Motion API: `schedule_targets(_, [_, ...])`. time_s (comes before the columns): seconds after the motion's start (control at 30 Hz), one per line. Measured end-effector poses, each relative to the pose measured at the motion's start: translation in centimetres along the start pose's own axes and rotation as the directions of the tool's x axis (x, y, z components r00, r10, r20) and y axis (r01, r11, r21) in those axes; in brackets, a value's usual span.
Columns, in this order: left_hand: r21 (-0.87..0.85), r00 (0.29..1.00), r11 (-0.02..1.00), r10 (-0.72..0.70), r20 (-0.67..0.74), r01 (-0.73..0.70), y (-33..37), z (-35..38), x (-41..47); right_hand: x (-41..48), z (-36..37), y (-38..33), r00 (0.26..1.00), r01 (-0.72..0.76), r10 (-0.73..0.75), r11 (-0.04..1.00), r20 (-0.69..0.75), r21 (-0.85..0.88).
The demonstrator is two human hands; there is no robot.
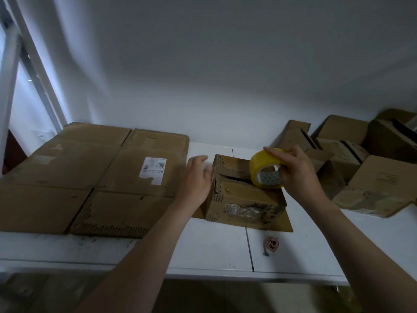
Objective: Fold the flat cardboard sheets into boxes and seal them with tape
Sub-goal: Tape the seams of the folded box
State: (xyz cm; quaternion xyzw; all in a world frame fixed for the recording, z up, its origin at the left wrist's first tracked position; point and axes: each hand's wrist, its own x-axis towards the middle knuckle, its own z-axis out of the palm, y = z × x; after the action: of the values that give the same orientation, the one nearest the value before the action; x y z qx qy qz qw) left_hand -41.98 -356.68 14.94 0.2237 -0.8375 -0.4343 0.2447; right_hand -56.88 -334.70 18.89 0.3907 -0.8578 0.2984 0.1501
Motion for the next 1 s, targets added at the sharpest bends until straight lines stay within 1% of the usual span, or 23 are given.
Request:
schedule_targets(0.03, [-0.009,0.993,0.994,0.106,0.060,-0.106,0.9,-0.3,-0.2,0.1,0.1,0.0,1.000,-0.002,0.002,1.000,0.008,0.018])
schedule_targets(0.07, [0.006,0.973,0.985,0.170,0.155,-0.173,1.8,-0.2,-0.5,0.2,0.0,0.1,1.000,0.006,-0.006,0.999,0.012,0.032])
schedule_targets(0.1, [0.044,0.948,0.978,0.184,0.260,-0.202,2.3,0.1,-0.8,0.4,-0.1,0.1,1.000,0.020,-0.020,0.999,0.016,0.044])
schedule_targets(0.17, [0.183,0.904,0.962,0.112,0.413,-0.203,2.3,1.2,-1.0,0.6,-0.2,0.2,0.999,0.039,-0.040,0.998,0.029,0.059])
schedule_targets(0.2, [0.267,0.894,0.943,0.062,0.445,-0.198,2.1,1.8,-1.0,0.5,-0.2,0.2,0.998,0.045,-0.048,0.997,0.037,0.069])
schedule_targets(0.3, [0.453,0.898,0.867,-0.013,0.440,-0.209,1.8,2.5,-0.7,0.3,-0.5,0.8,0.998,0.049,-0.055,0.991,0.042,0.125])
schedule_targets(0.37, [0.541,0.905,0.806,-0.018,0.426,-0.239,1.8,2.8,-0.8,-0.1,-0.6,1.6,0.998,-0.020,0.008,0.975,0.055,0.220])
schedule_targets(0.4, [0.564,0.907,0.790,-0.023,0.420,-0.241,1.8,2.9,-0.8,-0.4,-0.5,2.0,0.996,-0.069,0.050,0.949,0.069,0.307])
schedule_targets(0.47, [0.591,0.911,0.772,-0.039,0.410,-0.232,1.9,3.0,-0.7,-0.8,-0.2,2.3,0.989,-0.142,0.110,0.862,0.094,0.487])
schedule_targets(0.5, [0.605,0.914,0.763,-0.046,0.403,-0.228,2.0,3.1,-0.7,-0.9,-0.2,2.3,0.989,-0.146,0.117,0.832,0.088,0.536])
schedule_targets(0.53, [0.619,0.918,0.752,-0.048,0.393,-0.225,2.0,3.1,-0.7,-0.9,-0.2,2.3,0.991,-0.133,0.115,0.824,0.067,0.550])
schedule_targets(0.6, [0.634,0.924,0.741,-0.050,0.380,-0.220,2.0,3.2,-0.6,-0.5,-0.5,2.4,0.996,-0.087,0.083,0.856,0.030,0.510])
schedule_targets(0.77, [0.692,0.922,0.683,-0.071,0.381,-0.233,2.2,3.4,-0.8,0.5,-2.1,2.8,0.995,0.036,-0.062,0.950,0.073,0.309])
schedule_targets(0.83, [0.701,0.919,0.675,-0.087,0.385,-0.230,2.4,3.3,-0.9,0.6,-3.0,3.2,0.989,0.096,-0.115,0.976,0.090,0.194])
schedule_targets(0.93, [0.710,0.920,0.663,-0.082,0.384,-0.237,2.4,3.3,-0.8,0.7,-4.5,4.2,0.971,0.230,-0.226,0.971,0.074,-0.067])
schedule_targets(0.97, [0.707,0.919,0.667,-0.081,0.385,-0.238,2.4,3.3,-0.8,0.7,-4.7,4.7,0.968,0.245,-0.237,0.965,0.087,-0.094])
schedule_targets(1.0, [0.706,0.920,0.667,-0.078,0.384,-0.238,2.3,3.3,-0.8,0.5,-4.8,5.2,0.970,0.229,-0.222,0.971,0.103,-0.063])
